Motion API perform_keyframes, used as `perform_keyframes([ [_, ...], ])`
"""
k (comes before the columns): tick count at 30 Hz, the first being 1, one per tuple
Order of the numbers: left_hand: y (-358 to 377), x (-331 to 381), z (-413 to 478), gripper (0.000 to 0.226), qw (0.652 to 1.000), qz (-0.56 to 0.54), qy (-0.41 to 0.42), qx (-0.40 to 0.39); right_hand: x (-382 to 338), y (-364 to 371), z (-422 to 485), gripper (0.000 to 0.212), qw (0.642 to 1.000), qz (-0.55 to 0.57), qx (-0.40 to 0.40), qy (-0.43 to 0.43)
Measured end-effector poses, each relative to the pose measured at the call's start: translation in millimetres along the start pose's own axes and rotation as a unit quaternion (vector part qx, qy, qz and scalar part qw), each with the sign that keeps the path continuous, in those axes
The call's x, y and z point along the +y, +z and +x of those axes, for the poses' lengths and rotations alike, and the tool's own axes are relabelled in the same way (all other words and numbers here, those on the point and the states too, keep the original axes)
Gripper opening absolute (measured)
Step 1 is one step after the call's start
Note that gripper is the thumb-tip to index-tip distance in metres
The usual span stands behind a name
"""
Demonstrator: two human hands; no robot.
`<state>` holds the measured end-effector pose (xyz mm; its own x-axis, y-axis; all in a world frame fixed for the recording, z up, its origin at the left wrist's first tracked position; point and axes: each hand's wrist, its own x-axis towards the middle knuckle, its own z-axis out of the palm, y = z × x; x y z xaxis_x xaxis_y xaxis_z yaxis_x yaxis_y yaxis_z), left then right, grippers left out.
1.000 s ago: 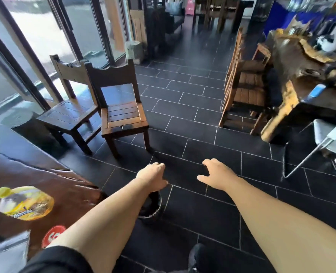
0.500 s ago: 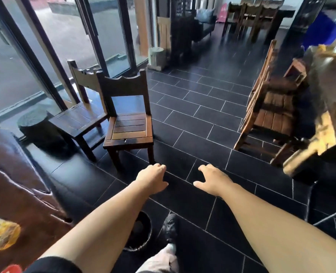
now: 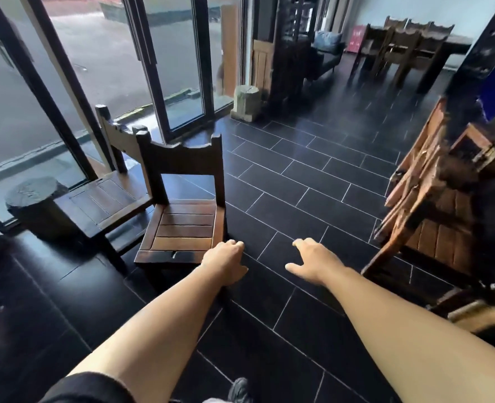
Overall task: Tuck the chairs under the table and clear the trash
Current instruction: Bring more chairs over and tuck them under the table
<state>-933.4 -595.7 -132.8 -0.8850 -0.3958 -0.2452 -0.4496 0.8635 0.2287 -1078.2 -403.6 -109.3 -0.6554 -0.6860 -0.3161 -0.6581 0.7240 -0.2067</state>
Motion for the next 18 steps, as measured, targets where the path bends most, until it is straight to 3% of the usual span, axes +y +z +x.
perform_keyframes([
  [11, -43, -11, 160, 0.044, 0.999, 0.022, -0.022, 0.010, 36, -53, 173, 0.062, 0.999, 0.006, -0.024, -0.039],
  [18, -75, -5, 296, 0.048, 0.996, 0.012, -0.085, 0.020, 86, -108, 328, 0.064, 0.997, -0.009, -0.024, -0.079],
])
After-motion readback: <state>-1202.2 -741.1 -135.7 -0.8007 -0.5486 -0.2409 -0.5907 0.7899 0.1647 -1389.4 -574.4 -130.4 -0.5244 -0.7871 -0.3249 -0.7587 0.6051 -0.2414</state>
